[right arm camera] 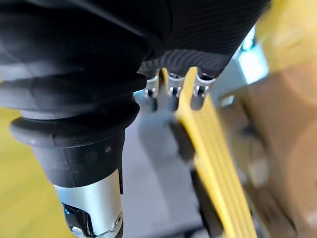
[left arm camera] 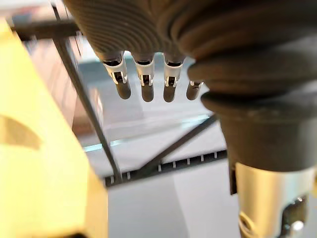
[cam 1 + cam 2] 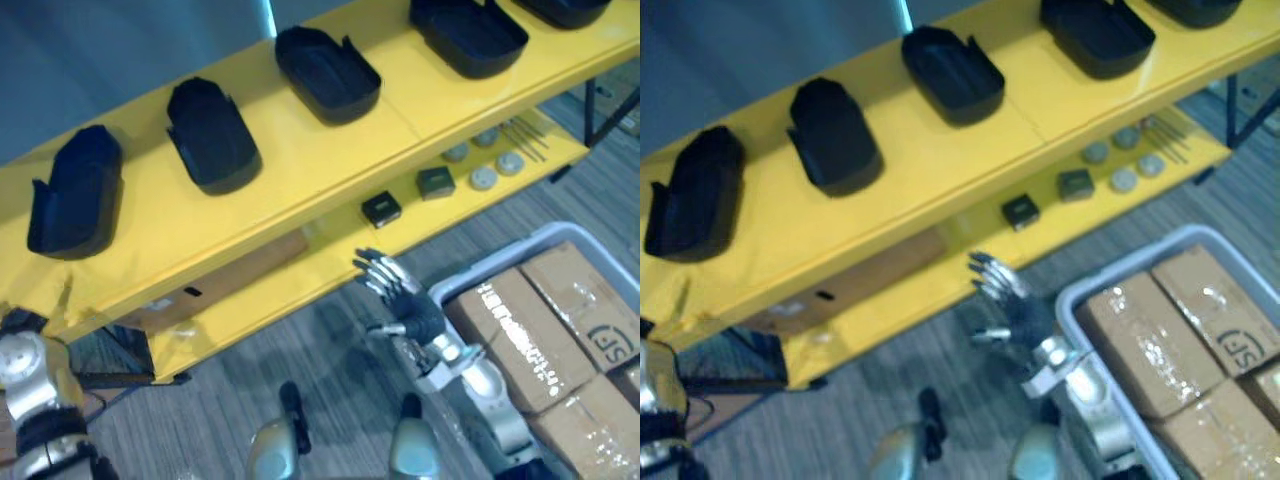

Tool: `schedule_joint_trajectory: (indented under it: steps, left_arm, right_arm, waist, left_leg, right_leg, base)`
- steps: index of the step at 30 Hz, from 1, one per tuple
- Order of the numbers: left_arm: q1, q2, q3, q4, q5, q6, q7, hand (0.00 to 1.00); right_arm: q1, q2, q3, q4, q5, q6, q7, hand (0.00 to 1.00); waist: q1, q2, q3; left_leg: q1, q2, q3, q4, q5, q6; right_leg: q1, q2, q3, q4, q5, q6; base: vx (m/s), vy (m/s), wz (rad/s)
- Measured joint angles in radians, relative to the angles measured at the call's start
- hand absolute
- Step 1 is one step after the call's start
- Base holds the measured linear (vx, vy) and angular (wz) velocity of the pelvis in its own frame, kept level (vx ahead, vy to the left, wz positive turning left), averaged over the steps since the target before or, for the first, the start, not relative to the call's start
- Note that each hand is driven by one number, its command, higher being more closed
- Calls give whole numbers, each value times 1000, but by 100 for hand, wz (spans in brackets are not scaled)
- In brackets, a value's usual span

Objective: Walk over and take plastic housings, then place them on the shelf

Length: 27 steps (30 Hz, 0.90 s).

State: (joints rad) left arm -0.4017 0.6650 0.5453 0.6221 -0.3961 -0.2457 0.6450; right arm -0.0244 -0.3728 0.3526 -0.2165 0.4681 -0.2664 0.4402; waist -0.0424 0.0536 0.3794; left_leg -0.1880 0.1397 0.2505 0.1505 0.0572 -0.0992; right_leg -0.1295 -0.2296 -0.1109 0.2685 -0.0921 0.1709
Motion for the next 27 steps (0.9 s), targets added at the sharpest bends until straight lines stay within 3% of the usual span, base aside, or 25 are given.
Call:
schedule_joint_trajectory:
  steps: [4, 7, 11, 17, 27]
  left_arm:
    - [-144, 76, -77, 35, 0, 35, -76, 0]
    - [-188, 84, -133, 99, -1, 66, -112, 0]
    - [-229, 84, -178, 156, -37, 130, -118, 0]
    - [-305, 100, -216, 197, -39, 206, -104, 0]
    - [-353, 129, -225, 229, -68, 203, -150, 0]
  right_arm:
    - [-109, 18, 131, -12, 13, 17, -4, 0]
    - [-148, 15, 170, -12, 22, 56, -17, 0]
    - [-181, 17, 199, -10, 30, 97, -49, 0]
    - [-185, 39, 232, 2, 29, 101, -73, 0]
    - [-204, 54, 238, 36, 29, 100, -93, 0]
  waist:
    - [7, -30, 62]
    - [25, -28, 72]
    - [28, -32, 77]
    - [33, -36, 80]
    - [53, -43, 83]
  left_leg:
    - [-51, -5, -28, 44, -2, 5]
    - [-86, -5, -31, 75, -8, 6]
    - [-142, 16, -39, 132, -26, 1]
    - [-193, 46, -39, 174, -35, -6]
    - [-221, 65, -28, 179, -39, -12]
  right_leg:
    - [-57, -15, -7, 90, -41, -2]
    - [-103, -23, 1, 145, -64, -3]
    - [-148, -12, 4, 184, -73, -8]
    - [-197, 5, 11, 224, -79, -19]
    - [-242, 15, 28, 242, -84, -24]
  base:
    - [-98, 3, 18]
    - [-68, -4, 5]
    - [-48, -10, 0]
    - [-37, -3, -3]
    - [-23, -3, -4]
